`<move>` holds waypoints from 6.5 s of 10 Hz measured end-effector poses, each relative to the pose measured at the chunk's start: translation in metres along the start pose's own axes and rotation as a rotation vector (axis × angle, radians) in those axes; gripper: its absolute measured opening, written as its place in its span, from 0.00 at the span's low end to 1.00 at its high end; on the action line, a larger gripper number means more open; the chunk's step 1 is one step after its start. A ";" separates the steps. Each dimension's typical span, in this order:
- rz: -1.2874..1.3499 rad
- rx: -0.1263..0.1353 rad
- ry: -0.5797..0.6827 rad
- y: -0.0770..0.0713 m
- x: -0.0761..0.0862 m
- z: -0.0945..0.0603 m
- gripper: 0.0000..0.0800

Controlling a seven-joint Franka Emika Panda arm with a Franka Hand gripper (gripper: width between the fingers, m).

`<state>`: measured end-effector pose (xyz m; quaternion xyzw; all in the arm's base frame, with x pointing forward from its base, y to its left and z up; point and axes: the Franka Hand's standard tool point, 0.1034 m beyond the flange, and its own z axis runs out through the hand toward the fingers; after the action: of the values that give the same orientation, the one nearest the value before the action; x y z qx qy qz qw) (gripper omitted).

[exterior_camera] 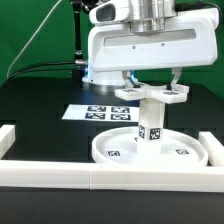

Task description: Assemble round table

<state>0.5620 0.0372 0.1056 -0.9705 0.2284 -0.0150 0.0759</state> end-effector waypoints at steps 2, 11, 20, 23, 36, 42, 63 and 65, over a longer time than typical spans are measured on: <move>0.177 0.026 -0.004 0.000 0.001 0.000 0.56; 0.990 0.037 -0.002 -0.001 0.002 0.001 0.56; 1.467 0.056 -0.059 0.003 0.005 0.001 0.56; 1.441 0.058 -0.059 0.000 0.003 0.001 0.78; 0.515 0.119 0.002 -0.011 0.006 -0.032 0.81; -0.049 0.099 0.033 -0.011 0.005 -0.031 0.81; -1.689 -0.042 0.025 -0.007 0.002 -0.022 0.81; -1.707 -0.046 0.019 -0.004 0.001 -0.016 0.81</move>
Offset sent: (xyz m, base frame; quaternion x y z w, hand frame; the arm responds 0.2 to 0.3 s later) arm -0.0021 0.0058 -0.0128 -0.0022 0.0069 0.1740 0.9847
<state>0.5637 0.0379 0.1225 -0.8111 -0.5804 -0.0705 0.0170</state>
